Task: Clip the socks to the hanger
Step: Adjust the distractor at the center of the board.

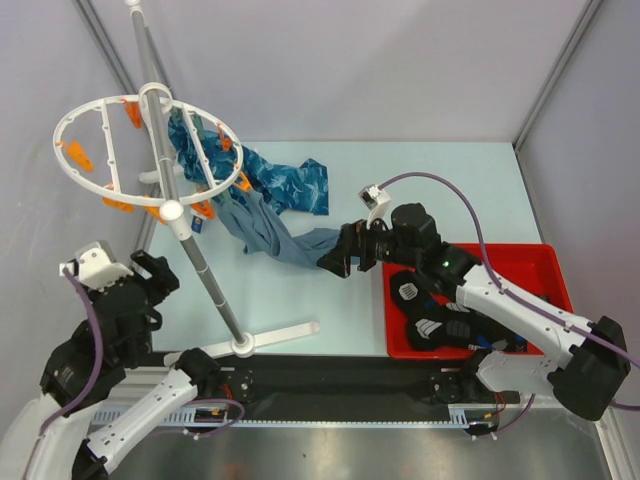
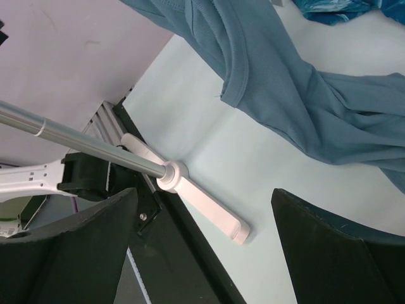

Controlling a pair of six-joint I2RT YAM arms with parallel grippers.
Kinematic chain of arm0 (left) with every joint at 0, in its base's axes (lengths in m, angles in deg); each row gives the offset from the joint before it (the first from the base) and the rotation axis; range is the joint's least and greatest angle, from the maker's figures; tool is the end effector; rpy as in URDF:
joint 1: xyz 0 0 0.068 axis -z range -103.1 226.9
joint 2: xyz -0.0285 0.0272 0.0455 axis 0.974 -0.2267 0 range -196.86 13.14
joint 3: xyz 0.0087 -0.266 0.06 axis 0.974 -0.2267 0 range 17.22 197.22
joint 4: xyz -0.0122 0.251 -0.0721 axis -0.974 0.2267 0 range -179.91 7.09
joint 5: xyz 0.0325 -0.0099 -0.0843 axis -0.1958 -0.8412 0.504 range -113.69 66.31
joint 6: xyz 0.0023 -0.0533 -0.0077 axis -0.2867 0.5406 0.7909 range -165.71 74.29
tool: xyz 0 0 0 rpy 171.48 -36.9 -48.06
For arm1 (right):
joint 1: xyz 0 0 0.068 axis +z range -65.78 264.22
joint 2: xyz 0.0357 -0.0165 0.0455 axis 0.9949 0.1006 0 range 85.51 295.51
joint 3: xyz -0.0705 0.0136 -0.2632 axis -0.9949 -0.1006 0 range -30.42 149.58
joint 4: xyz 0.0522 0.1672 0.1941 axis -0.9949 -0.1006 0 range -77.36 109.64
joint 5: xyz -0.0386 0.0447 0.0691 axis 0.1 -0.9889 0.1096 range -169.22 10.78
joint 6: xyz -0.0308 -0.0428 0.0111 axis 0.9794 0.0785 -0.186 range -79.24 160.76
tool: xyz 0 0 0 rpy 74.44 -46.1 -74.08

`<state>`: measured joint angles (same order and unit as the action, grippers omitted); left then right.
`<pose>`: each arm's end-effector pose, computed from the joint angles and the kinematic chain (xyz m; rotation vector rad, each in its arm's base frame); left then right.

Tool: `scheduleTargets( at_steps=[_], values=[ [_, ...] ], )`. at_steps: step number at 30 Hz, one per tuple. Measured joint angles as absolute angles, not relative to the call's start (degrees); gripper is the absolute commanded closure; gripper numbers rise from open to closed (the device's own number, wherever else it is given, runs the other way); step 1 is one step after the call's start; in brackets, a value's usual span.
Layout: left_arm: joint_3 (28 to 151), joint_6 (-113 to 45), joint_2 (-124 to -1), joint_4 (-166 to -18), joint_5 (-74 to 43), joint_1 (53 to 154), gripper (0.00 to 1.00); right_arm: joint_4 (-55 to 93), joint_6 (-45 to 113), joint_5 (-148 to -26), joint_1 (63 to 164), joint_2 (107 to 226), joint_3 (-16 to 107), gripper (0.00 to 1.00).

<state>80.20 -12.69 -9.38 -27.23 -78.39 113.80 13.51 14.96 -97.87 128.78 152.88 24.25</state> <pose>0.0264 0.0165 0.3835 -0.5304 1.7113 0.0661 0.1862 0.1993 0.3271 -0.5679 1.9701 1.1129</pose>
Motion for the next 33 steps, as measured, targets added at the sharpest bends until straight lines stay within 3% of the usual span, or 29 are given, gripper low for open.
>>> scheduleTargets(
  at_steps=[10, 18, 27, 31, 32, 33],
  values=[
    [70.6, -12.8, -14.6, -34.7, -79.2, 111.1, 0.27, 15.5, 15.5, -102.2, 128.8, 158.9, 26.3, 0.06],
    [61.5, -16.8, -16.3, -46.1, -58.8, 83.3, 0.32, 18.5, 15.7, -105.5, 128.9, 162.4, 28.6, 0.06],
    [57.9, -14.5, -18.9, -51.4, -41.5, 72.8, 0.25, 19.6, 16.6, -107.1, 129.2, 165.3, 28.6, 0.07],
    [55.0, -10.9, -17.6, -52.7, -36.2, 69.5, 0.14, 21.8, 16.6, -105.7, 130.0, 167.3, 28.6, 0.07],
    [54.1, -9.8, -16.6, -53.0, -35.2, 69.2, 0.12, 22.6, 16.7, -103.9, 130.8, 168.1, 28.6, 0.01],
    [53.3, -8.7, -15.5, -53.1, -34.3, 69.0, 0.09, 23.5, 16.7, -102.5, 131.6, 168.8, 28.6, 0.0]
  ],
)
